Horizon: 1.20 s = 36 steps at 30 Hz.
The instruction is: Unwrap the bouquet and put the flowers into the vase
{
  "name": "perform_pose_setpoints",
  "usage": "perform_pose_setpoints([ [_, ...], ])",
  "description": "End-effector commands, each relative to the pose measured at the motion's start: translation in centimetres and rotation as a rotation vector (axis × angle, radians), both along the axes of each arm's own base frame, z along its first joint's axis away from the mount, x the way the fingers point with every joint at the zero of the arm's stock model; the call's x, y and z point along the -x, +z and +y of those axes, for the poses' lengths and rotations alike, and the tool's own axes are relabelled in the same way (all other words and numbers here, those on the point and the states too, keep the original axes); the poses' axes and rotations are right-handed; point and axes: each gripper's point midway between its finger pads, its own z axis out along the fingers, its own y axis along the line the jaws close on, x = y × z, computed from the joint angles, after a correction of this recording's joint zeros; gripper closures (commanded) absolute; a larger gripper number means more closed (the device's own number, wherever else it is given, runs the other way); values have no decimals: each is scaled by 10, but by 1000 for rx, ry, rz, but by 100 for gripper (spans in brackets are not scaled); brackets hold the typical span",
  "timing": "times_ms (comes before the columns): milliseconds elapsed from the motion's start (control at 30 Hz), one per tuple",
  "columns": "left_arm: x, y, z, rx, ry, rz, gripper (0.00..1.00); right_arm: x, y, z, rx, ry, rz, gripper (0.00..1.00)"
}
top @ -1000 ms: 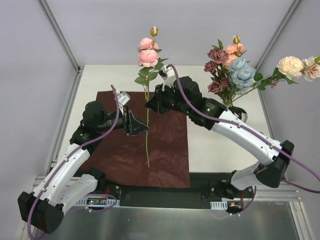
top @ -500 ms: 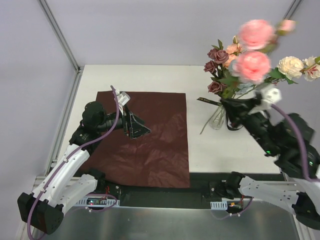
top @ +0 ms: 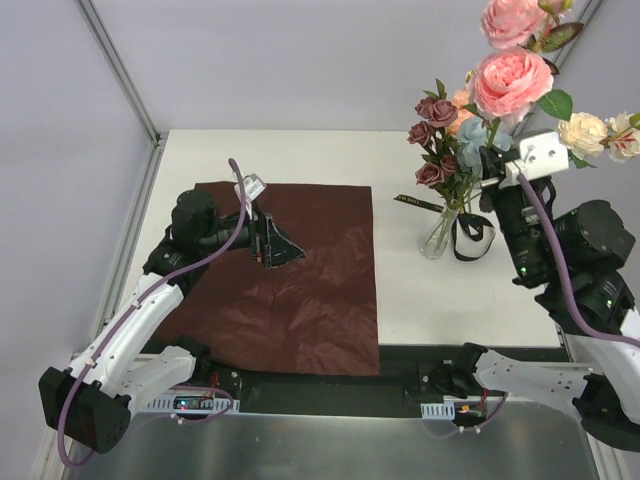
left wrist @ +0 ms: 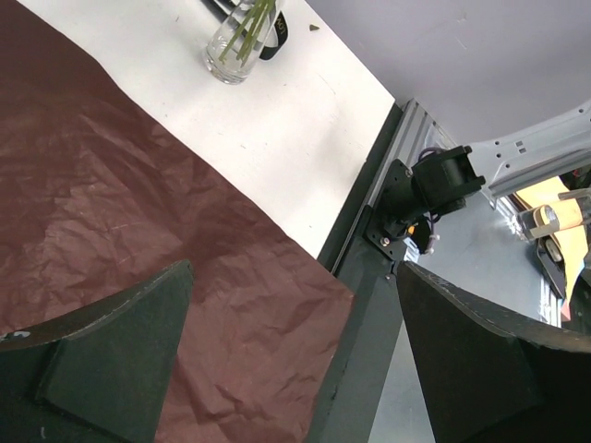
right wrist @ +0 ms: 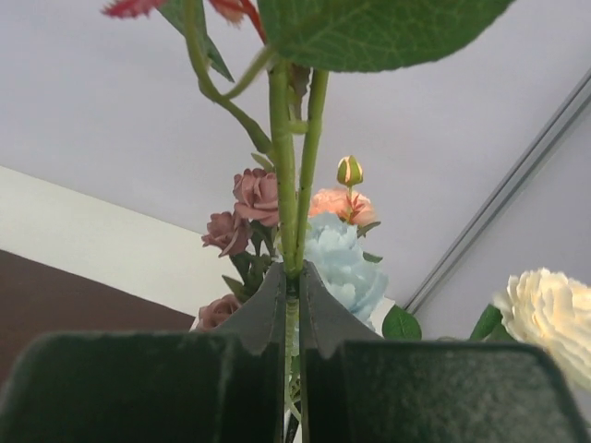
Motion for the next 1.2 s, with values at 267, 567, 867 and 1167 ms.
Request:
perform_pose_setpoints([
  [267, -10, 0, -2, -45, -7, -64, 9, -16, 42, -6, -122, -90, -54, 99],
  [567, -9, 2, -2, -43, -12, -69, 9, -19, 50, -2, -206, -83, -59, 99],
  [867, -7, 1, -2, -43, -12, -70, 9, -27, 39, 10, -175, -69, -77, 100],
  [1167, -7, 1, -2, -41, -14, -69, 9, -32, 18, 8, -141, -113, -54, 99],
])
